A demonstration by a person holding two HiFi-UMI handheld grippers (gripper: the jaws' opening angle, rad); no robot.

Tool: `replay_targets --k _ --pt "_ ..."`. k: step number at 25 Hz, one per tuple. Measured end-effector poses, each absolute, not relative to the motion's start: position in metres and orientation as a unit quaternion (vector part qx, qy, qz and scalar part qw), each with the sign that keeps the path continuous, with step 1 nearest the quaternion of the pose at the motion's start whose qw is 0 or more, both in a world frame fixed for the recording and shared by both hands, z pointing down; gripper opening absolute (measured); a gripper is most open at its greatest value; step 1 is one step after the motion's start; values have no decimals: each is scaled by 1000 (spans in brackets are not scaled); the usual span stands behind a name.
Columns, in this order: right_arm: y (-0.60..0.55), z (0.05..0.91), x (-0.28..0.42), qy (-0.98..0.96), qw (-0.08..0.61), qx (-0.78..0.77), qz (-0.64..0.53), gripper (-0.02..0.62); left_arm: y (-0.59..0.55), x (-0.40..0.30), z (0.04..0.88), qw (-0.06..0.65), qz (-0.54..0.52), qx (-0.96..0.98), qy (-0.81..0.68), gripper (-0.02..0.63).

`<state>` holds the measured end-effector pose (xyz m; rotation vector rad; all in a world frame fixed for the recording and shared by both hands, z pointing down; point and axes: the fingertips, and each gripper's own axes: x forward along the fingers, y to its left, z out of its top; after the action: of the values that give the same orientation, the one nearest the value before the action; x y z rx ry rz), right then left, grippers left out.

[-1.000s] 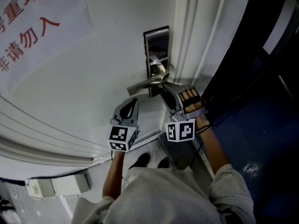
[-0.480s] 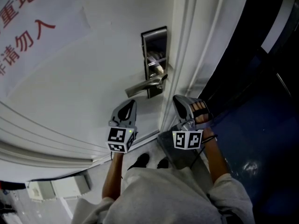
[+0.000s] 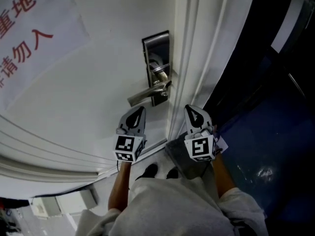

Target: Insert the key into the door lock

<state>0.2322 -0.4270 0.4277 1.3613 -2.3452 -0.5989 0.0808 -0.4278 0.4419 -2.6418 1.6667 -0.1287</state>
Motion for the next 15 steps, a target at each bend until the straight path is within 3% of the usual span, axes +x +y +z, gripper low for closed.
replay_targets --k 4,15 --pt "-423 428 265 -833 127 527 -112 21 -431 108 443 5 -44 -861 506 17" --pt "-394 446 378 -735 87 672 -17 21 -451 178 456 -3 -47 -908 417 17"
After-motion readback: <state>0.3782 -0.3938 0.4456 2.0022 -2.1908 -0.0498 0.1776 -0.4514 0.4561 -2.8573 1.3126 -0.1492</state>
